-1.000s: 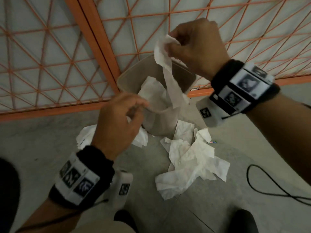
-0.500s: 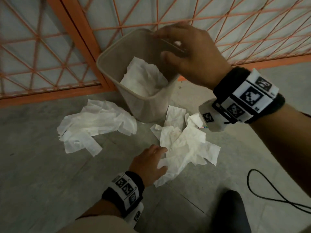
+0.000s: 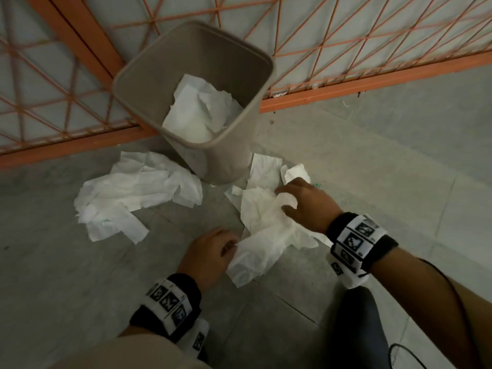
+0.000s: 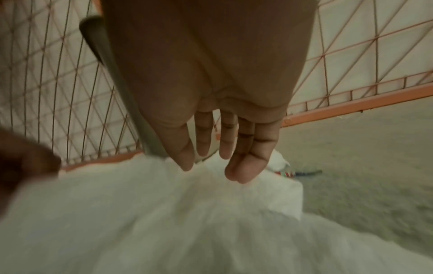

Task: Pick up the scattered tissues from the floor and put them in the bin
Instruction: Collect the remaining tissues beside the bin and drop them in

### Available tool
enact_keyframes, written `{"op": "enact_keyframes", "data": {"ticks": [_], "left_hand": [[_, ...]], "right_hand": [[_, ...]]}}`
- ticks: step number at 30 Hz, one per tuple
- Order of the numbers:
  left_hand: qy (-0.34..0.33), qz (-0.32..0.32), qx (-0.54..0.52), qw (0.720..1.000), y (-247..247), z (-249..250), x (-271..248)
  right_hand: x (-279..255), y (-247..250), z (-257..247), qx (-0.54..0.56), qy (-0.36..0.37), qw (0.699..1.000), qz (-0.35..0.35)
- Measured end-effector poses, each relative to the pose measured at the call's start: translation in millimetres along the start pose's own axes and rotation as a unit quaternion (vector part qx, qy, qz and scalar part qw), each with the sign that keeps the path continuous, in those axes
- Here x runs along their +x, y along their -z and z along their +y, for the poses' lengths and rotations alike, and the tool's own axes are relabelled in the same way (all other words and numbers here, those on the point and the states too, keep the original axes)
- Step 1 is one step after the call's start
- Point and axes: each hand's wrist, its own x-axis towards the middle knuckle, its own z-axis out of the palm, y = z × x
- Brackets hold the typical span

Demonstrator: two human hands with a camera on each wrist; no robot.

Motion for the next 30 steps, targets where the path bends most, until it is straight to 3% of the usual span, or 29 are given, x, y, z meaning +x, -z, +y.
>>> {"op": "enact_keyframes", "data": {"ticks": [3, 9, 15, 18, 20, 22, 25, 27, 30], "left_hand": [[-0.015, 0.042, -0.069, 0.997, 32, 15, -12], [-0.028, 0.094, -0.152, 0.983, 123, 68, -24], [-0.081, 0.268, -0.198, 0.939, 216, 113, -5], [-0.104, 0.372, -0.148, 0.910, 237, 123, 22], [-0.116, 0.409, -0.101, 0.899, 241, 122, 45], [-0.109, 0.396, -0.051, 0.911, 237, 112, 67], [-0.042, 0.271, 0.055, 0.960, 227, 91, 85], [-0.025, 0.218, 0.097, 0.971, 222, 83, 84], [-0.049, 0.259, 0.094, 0.960, 220, 82, 67]], "right_hand": [[1, -17, 9, -0.040, -0.023, 0.998, -0.040], [-2, -16, 13, -0.036, -0.019, 0.999, -0.004], [-10, 10, 5, 0.019, -0.025, 0.998, 0.054], [-14, 24, -1, 0.022, -0.024, 0.996, 0.084], [-17, 35, -8, 0.020, -0.014, 0.995, 0.095], [-22, 49, -19, 0.022, 0.007, 0.995, 0.099], [-32, 78, -40, 0.026, 0.051, 0.992, 0.111], [-38, 100, -55, 0.047, 0.081, 0.988, 0.122], [-44, 138, -80, 0.110, 0.130, 0.975, 0.146]]}}
